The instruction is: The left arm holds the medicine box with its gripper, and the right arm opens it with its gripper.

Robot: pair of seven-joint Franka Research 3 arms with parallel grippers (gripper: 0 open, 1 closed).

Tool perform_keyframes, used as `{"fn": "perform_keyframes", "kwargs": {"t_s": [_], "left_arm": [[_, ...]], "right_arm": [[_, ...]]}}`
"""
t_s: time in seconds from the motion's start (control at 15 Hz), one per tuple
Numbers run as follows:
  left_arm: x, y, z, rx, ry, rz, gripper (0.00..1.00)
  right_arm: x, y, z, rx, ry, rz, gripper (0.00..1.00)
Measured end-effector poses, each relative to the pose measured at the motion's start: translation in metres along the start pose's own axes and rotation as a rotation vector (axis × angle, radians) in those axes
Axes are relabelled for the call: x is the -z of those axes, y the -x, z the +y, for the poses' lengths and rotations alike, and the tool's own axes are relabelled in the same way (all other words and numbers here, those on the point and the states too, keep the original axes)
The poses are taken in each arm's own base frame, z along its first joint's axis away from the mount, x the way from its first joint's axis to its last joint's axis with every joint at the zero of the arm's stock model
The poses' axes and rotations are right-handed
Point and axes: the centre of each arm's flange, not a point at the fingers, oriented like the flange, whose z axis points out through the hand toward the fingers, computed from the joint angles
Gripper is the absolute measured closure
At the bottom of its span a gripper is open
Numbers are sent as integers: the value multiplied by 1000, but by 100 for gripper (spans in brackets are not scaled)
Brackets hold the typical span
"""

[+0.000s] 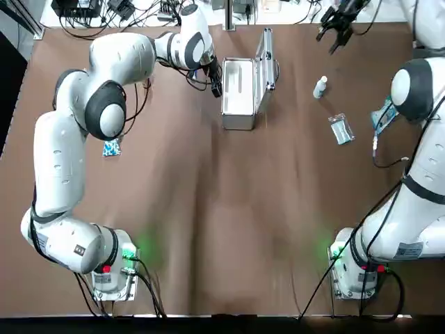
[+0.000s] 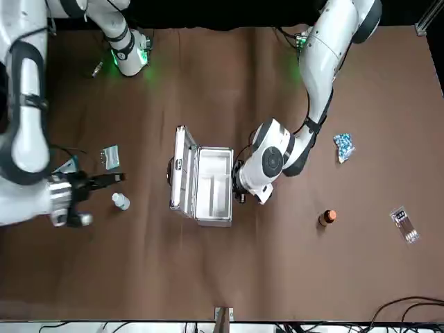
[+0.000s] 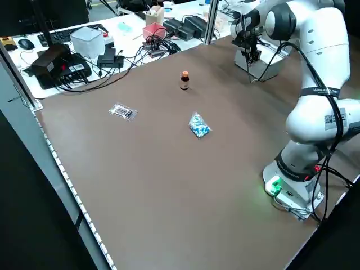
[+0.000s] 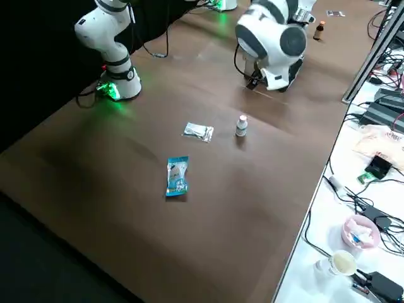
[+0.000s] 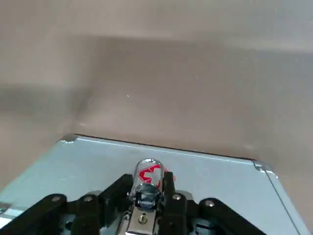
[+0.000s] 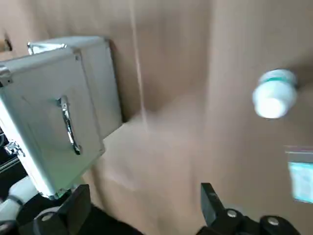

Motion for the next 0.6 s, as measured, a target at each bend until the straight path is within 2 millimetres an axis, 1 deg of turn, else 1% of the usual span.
{"fn": "perform_keyframes", "kwargs": {"t_s": [0.13, 0.2, 0.33, 0.4, 0.47, 0.53, 0.6], "left_arm": [[0, 0, 0, 0, 1, -1, 66], [1, 0, 1, 1, 4, -2, 59], [10, 0, 6, 4, 13, -7, 41], [19, 1, 7, 2, 12, -6, 32], [33, 3, 7, 0, 13, -3, 29], [52, 3, 10, 0, 21, -2, 28], [72, 0, 13, 5, 30, -1, 22]], "right_arm": [[40, 16, 4, -1, 44, 65, 1], [61, 26, 6, -5, 70, 100, 1], [103, 50, 10, -17, 138, 165, 1], [120, 63, 10, -22, 168, 191, 1], [134, 74, 9, -25, 193, 210, 1], [144, 84, 6, -27, 222, 225, 1], [151, 91, 3, -28, 254, 234, 1]]}}
